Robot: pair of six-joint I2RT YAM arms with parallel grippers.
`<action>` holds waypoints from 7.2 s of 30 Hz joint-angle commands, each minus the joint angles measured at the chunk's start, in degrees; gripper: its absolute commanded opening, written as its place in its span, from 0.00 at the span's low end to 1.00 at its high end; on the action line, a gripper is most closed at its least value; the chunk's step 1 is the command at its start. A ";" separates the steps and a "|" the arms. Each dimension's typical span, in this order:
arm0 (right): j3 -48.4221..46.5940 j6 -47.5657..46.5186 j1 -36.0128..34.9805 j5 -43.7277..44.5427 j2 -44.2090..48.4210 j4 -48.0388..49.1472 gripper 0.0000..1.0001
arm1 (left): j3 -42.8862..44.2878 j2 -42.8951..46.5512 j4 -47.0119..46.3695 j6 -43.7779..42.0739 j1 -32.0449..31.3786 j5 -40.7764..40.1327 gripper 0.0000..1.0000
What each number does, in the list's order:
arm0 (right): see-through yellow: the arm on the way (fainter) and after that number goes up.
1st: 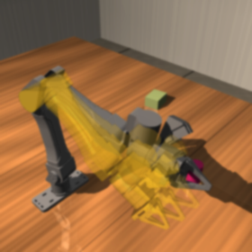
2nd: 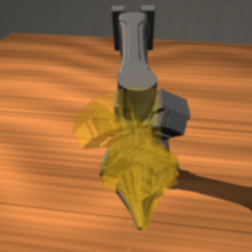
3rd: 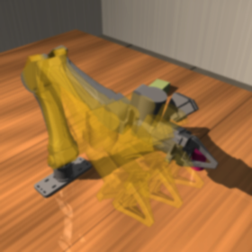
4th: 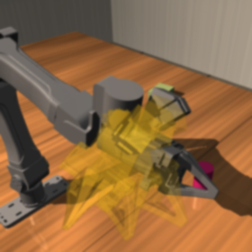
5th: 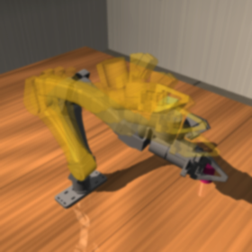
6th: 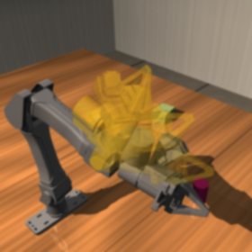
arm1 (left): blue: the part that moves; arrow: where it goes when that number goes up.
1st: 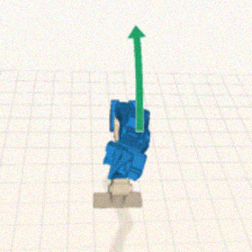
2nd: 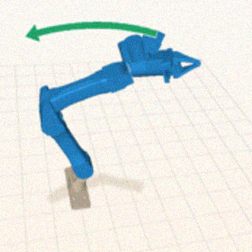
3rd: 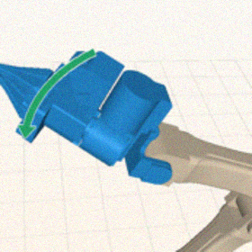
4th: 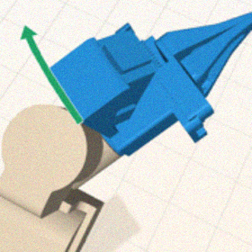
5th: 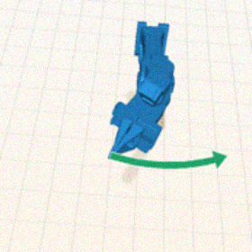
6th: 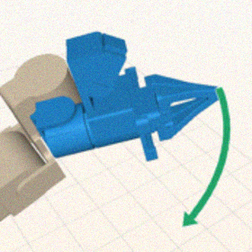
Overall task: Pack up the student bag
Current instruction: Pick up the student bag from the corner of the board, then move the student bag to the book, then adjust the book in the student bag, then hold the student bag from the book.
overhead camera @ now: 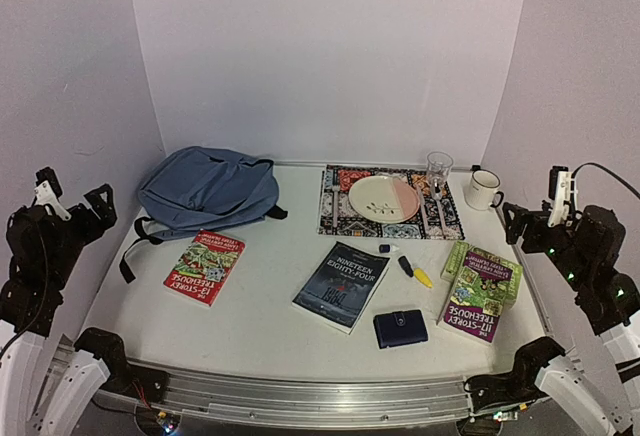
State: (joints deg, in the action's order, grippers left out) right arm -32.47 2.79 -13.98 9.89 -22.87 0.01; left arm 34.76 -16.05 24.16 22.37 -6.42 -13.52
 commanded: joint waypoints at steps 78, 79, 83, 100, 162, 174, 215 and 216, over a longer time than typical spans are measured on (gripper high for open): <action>-17.17 0.45 -0.26 -23.93 -23.83 -1.63 0.98 | 76.44 -84.55 21.60 -44.29 -23.79 22.91 0.00; -17.45 1.05 -0.26 -24.96 -24.59 -1.17 0.98 | 75.34 -83.51 22.58 -44.27 -24.92 22.16 0.00; -18.36 3.39 -0.48 -29.02 -27.38 0.72 0.98 | 69.55 -79.00 24.42 -42.29 -30.41 20.51 0.00; -20.11 13.80 -10.68 -32.63 -44.43 4.65 0.95 | 39.82 -70.03 16.01 -27.35 -57.62 7.76 0.21; -38.40 20.84 -31.96 -24.87 -83.21 2.73 0.43 | 7.19 -69.41 -12.44 21.65 -17.60 24.23 0.28; -43.11 13.90 -31.35 -12.11 -81.67 -2.43 0.28 | -3.42 -54.15 -34.40 33.33 -17.44 33.90 0.00; -50.31 10.69 -51.27 -13.92 -99.95 11.59 0.59 | -19.63 -59.74 -58.78 48.13 -21.58 33.74 0.61; -50.50 10.53 -51.27 -13.83 -99.81 11.59 0.59 | -19.59 -60.69 -58.78 48.64 -22.10 33.74 0.64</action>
State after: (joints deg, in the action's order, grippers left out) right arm -82.74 14.85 -65.07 -7.74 -122.77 12.27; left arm 15.27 -74.34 -31.48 68.07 -26.65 19.32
